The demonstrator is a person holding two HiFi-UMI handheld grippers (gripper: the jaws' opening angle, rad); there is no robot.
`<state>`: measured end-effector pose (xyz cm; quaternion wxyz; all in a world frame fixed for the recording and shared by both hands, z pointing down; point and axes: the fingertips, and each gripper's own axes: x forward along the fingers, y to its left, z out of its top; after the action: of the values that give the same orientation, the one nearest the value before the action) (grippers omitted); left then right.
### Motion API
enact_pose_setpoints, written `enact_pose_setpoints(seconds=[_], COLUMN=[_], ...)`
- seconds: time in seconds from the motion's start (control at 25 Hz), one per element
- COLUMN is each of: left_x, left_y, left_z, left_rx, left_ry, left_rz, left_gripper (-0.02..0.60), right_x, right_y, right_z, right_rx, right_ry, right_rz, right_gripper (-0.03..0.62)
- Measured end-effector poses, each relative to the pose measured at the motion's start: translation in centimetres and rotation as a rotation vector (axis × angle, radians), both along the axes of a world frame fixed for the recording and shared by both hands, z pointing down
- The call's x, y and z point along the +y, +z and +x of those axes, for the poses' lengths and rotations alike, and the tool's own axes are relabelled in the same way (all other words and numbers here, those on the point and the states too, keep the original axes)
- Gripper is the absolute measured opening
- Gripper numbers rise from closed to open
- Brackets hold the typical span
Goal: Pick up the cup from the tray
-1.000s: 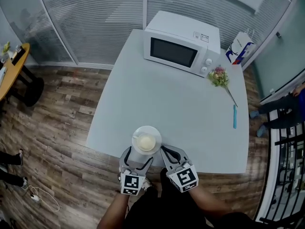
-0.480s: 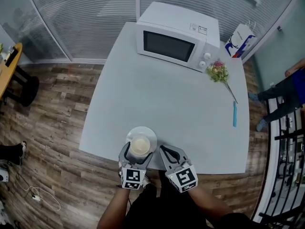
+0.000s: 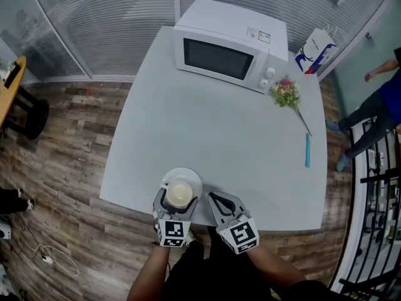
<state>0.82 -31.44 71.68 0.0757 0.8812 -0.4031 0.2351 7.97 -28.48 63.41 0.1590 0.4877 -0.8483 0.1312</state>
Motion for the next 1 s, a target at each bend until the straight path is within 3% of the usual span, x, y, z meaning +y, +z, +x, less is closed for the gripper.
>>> enact_pose_setpoints(seconds=[0.52, 1.0], left_x=[-0.3, 0.4], left_y=[-0.5, -6.0], left_z=[-0.5, -0.9], left_rx=[0.016, 0.06], left_ry=[-0.043, -0.028], left_rz=[0.049, 0.117], left_gripper=[0.433, 0.432], right_x=[0.6, 0.7], right_y=[0.3, -2.5], right_z=[0.6, 0.7], right_rx=[0.012, 0.01], right_ry=[-0.002, 0.038], right_rz=[0.001, 0.079], right_gripper=[0.006, 0.006])
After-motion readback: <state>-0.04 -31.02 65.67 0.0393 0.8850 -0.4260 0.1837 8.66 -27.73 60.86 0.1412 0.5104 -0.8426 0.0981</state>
